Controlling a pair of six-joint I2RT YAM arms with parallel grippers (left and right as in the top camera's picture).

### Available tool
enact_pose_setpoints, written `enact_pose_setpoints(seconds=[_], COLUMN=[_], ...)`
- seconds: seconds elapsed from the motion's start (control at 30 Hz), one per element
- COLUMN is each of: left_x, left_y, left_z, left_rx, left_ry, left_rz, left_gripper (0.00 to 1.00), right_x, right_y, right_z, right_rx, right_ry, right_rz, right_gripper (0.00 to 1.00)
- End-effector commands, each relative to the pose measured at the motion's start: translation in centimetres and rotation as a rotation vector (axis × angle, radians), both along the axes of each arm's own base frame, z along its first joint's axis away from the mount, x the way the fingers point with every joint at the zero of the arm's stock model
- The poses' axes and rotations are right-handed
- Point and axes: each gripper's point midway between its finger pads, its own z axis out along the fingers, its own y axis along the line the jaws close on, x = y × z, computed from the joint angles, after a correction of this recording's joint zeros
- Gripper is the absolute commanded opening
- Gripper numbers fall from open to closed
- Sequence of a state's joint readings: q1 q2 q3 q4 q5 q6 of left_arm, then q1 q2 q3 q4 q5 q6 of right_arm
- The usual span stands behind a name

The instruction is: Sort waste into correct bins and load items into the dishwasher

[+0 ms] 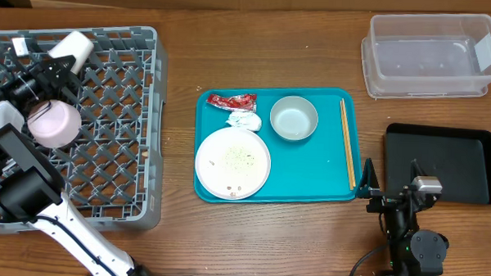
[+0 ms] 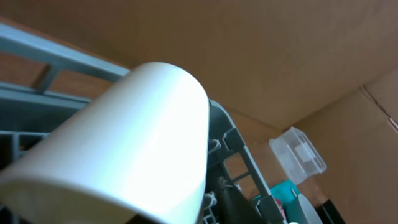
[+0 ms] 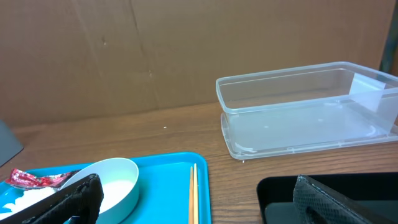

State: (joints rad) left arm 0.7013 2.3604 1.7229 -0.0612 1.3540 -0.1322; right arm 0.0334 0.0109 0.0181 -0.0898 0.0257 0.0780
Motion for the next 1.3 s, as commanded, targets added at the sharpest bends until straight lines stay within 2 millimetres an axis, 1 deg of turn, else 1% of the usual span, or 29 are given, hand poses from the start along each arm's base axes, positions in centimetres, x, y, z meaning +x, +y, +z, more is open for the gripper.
enact_pose_setpoints(seconds=[0.0, 0.03, 0.07, 0.1, 0.13, 0.2, 0.33, 0.47, 0.63, 0.73, 0.87, 1.0, 1.13, 1.2, 1.27], left_x=[0.1, 0.1, 0.1, 0.1, 0.0, -0.1, -1.0, -2.4, -4.6, -6.0, -7.8, -9.2, -9.8, -9.8, -9.4], left_y=[0.6, 0.6, 0.7, 0.8, 0.8, 1.0, 1.3, 2.6, 5.5, 7.5, 9.8, 11.4, 11.9, 11.8, 11.3], left_z=[-1.0, -1.0, -1.0, -1.0, -1.0, -0.8, 0.8, 2.2, 3.5, 3.9, 4.0, 4.2, 4.9, 5.6, 6.6], left_rx=[-0.035, -0.044, -0.061, -0.074, -0.093, -0.133, -0.219, -0.319, -0.381, -0.432, -0.494, -0.528, -0.535, -0.528, -0.518], left_ry=[0.049, 0.055, 0.070, 0.080, 0.095, 0.120, 0.111, 0.145, 0.165, 0.190, 0.216, 0.224, 0.222, 0.218, 0.219], left_rz=[0.027, 0.029, 0.034, 0.037, 0.042, 0.048, 0.002, -0.009, 0.037, 0.079, 0.124, 0.157, 0.166, 0.169, 0.168], left_gripper=[0.43, 0.52, 0.82, 0.95, 1.00, 1.00, 1.00, 1.00, 1.00, 1.00, 1.00, 1.00, 1.00, 1.00, 1.00], right_x=[0.0, 0.0, 0.0, 0.0, 0.0, 0.0, 0.0, 0.0, 0.0, 0.0, 0.0, 0.0, 0.0, 0.0, 0.0], right_y=[0.0, 0.0, 0.0, 0.0, 0.0, 0.0, 0.0, 0.0, 0.0, 0.0, 0.0, 0.0, 0.0, 0.0, 0.0], right_z=[-0.2, -0.2, -0.2, -0.2, -0.2, -0.2, -0.2, -0.2, -0.2, -0.2, -0.2, -0.2, -0.2, -0.2, -0.2], right_rx=[0.004, 0.004, 0.004, 0.004, 0.004, 0.004, 0.004, 0.004, 0.004, 0.004, 0.004, 0.004, 0.004, 0.004, 0.004], right_ry=[-0.004, -0.004, -0.004, -0.004, -0.004, -0.004, -0.004, -0.004, -0.004, -0.004, -0.004, -0.004, -0.004, -0.004, -0.004], right_rz=[-0.001, -0.001, -0.001, -0.001, -0.001, -0.001, -0.001, -0.001, -0.001, -0.001, -0.001, -0.001, -0.001, -0.001, -0.001], right_gripper=[1.00, 1.00, 1.00, 1.00, 1.00, 1.00, 1.00, 1.00, 1.00, 1.00, 1.00, 1.00, 1.00, 1.00, 1.00])
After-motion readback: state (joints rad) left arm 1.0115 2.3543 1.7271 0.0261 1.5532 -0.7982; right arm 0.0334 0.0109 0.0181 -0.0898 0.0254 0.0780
